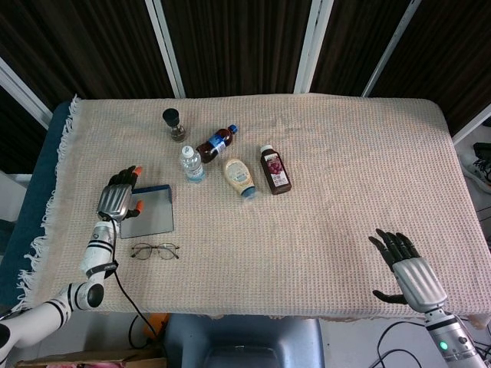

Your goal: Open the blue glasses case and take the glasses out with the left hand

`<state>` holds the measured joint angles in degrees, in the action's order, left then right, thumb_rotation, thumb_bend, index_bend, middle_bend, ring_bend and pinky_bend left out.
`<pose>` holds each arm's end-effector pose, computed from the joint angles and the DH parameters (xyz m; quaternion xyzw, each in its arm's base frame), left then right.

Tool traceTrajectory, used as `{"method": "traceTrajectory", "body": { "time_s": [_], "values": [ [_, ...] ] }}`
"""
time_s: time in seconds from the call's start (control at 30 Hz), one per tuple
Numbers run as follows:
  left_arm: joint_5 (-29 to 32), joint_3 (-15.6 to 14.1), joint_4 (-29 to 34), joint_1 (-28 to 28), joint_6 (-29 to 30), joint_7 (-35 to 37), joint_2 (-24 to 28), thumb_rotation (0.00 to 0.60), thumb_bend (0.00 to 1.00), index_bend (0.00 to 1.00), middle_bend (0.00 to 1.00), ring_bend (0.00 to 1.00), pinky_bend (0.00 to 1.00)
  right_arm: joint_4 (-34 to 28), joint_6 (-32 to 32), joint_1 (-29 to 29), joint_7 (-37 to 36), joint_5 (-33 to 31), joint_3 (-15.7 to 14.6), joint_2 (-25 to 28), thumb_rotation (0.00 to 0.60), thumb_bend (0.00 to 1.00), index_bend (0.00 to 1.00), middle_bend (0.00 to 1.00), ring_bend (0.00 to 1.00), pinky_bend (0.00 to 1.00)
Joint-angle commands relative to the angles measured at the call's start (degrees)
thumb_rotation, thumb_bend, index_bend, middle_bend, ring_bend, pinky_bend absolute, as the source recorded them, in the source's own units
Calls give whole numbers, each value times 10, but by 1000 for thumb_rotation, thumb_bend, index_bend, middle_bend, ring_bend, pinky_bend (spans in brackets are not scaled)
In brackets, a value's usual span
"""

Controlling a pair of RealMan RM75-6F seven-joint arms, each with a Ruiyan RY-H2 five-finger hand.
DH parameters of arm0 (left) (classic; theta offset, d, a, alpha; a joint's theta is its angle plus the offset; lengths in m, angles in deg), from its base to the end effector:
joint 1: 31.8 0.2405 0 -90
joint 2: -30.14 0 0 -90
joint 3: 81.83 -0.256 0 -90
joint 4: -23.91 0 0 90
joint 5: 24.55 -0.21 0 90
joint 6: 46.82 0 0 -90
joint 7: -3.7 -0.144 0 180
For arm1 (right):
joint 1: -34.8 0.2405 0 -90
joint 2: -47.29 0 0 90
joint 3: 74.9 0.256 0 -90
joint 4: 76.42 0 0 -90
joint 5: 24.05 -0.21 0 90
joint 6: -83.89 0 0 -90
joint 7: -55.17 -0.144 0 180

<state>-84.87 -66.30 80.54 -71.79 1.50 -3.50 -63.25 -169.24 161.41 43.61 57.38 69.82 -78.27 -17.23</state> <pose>-0.2529 0.4087 0.0203 -0.6412 -0.4375 -0.3304 0.5370 -0.2956 -0.1732 0.1174 0.6972 -0.3899 0.3470 0.4914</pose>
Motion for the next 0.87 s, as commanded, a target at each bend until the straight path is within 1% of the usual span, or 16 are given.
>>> {"method": "traceTrajectory", "body": {
  "time_s": [0.03,0.13,0.17,0.27,0.3,0.33,0.4,0.47,0.5,0.53,0.6,0.67,0.73,0.87],
  "values": [
    [-14,-11,91,26,37,-19,62,600,384,0,0,0,110,-1,0,0,0,1,-1,1,600,188,0,0,0,0],
    [-67,-31,214,72,108,-8,140,600,389,0,0,0,95,-1,1,-1,1,0,0,0,600,188,0,0,0,0],
    [-92,-47,264,94,133,-5,178,600,390,0,0,0,93,-1,-1,0,3,-2,0,-1,600,187,0,0,0,0],
    [-131,-96,371,148,172,-11,267,600,395,0,0,0,62,-1,-7,0,14,-8,1,-5,600,187,0,0,0,0],
    [-146,-119,410,173,189,-13,300,600,397,0,0,0,41,-2,-10,1,20,-11,1,-7,600,188,0,0,0,0],
    [-169,-141,432,198,216,-14,321,600,400,0,0,0,18,-3,-13,1,27,-12,0,-10,600,188,0,0,0,0],
    [-211,-171,438,241,272,-6,328,600,400,0,0,0,3,-3,-18,2,37,-15,0,-13,600,187,0,0,0,0],
    [-261,-199,413,290,343,20,310,600,401,0,0,0,0,-3,-23,3,49,-19,0,-19,600,188,0,0,0,0],
    [-284,-207,396,306,370,40,299,600,400,0,0,0,0,-3,-26,3,54,-20,0,-21,600,188,0,0,0,0],
    [-303,-213,377,322,399,68,286,600,404,0,0,0,0,-4,-28,4,61,-22,0,-25,600,187,0,0,0,0],
    [-336,-220,351,333,425,65,284,600,410,0,0,0,0,-4,-30,4,70,-21,-1,-30,600,187,0,0,0,0],
    [-349,-214,333,344,455,79,274,600,414,0,0,0,0,-5,-32,5,77,-21,-2,-34,600,187,0,0,0,0],
    [-346,-212,324,347,455,84,272,600,415,0,0,0,0,-4,-33,5,85,-22,-2,-39,600,188,0,0,0,0],
    [-338,-209,322,343,435,101,276,600,417,0,0,0,0,-3,-37,5,95,-25,-3,-43,600,188,0,0,0,0]
  ]
}}
